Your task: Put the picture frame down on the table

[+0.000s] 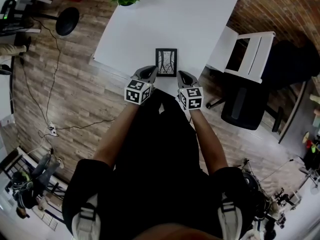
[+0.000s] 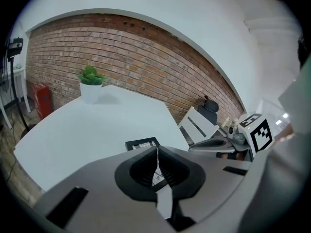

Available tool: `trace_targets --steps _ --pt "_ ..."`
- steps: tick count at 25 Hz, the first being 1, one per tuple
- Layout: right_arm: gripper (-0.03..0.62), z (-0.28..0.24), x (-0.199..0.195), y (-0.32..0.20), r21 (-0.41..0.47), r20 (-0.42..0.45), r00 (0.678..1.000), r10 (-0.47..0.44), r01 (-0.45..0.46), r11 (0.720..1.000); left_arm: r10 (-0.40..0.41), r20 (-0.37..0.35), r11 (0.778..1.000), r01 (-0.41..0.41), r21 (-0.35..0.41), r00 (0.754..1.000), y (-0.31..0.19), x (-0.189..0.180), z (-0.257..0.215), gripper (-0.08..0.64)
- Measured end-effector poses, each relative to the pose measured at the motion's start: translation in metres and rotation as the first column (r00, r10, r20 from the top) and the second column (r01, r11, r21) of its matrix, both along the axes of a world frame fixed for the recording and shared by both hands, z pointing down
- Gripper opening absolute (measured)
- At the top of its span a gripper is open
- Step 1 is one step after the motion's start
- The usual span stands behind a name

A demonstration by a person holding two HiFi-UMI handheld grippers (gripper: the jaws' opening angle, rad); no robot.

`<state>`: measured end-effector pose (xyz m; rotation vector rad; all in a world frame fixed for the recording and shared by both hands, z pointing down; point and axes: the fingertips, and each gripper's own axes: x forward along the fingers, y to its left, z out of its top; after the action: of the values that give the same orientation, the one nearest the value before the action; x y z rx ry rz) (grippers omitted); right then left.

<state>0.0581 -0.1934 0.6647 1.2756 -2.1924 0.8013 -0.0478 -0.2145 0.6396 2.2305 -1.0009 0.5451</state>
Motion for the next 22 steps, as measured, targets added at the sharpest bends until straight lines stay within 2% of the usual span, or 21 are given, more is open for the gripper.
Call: trace_targets --steps 6,11,16,22 --pt "-0.003 -0.022 0.005 0.02 0.037 -0.013 0.998 -0.06 0.06 0.997 -0.014 0.013 1.0 0.013 0.025 1.0 0.029 0.007 -0.017 0.025" --pt "-0.003 -0.044 0.0 0.039 0.076 -0.034 0.989 -0.145 0.148 0.986 -0.047 0.016 0.998 0.047 0.043 0.999 0.051 0.007 -0.032 0.025" --pt "-0.003 -0.053 0.003 0.048 0.108 -0.025 0.985 -0.168 0.17 0.979 -0.089 0.026 0.994 0.087 0.064 0.996 0.063 0.001 -0.041 0.025" --pt "-0.003 -0.055 0.009 0.066 0.133 -0.057 0.973 -0.224 0.23 0.964 -0.106 0.029 0.992 0.103 0.073 0.994 0.087 0.007 -0.048 0.025"
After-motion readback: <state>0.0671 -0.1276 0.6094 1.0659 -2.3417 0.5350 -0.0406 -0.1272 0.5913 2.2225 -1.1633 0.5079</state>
